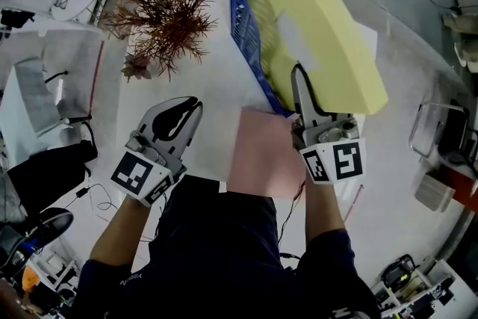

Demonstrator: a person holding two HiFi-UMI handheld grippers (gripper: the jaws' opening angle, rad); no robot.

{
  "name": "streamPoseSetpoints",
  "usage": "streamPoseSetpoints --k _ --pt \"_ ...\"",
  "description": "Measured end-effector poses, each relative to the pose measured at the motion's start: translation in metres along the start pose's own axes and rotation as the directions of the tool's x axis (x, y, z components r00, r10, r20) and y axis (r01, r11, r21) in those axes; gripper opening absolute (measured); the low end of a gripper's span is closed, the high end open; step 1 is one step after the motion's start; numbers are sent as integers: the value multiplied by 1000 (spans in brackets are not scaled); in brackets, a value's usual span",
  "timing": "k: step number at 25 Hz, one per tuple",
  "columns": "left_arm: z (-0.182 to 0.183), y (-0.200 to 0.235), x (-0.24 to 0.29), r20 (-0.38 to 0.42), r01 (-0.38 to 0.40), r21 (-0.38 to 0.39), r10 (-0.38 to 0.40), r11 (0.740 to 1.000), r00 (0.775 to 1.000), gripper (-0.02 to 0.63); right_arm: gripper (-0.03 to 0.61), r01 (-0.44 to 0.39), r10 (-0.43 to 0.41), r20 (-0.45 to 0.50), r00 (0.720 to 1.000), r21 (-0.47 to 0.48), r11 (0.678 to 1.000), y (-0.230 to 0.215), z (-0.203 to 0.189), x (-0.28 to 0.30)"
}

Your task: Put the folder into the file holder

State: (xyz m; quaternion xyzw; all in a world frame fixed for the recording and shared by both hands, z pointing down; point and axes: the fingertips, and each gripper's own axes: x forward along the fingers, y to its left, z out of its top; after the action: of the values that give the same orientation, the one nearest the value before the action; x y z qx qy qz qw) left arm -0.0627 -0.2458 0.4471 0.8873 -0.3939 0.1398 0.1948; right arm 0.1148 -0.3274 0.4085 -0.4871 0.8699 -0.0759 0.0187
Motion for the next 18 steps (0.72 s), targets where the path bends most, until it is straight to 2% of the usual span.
streamPoseSetpoints --k 18 --pt "-15 -1 7 -17 9 -23 -9 1000 1000 55 164 10 -11 -29 1000 -19 1000 1 -32 3"
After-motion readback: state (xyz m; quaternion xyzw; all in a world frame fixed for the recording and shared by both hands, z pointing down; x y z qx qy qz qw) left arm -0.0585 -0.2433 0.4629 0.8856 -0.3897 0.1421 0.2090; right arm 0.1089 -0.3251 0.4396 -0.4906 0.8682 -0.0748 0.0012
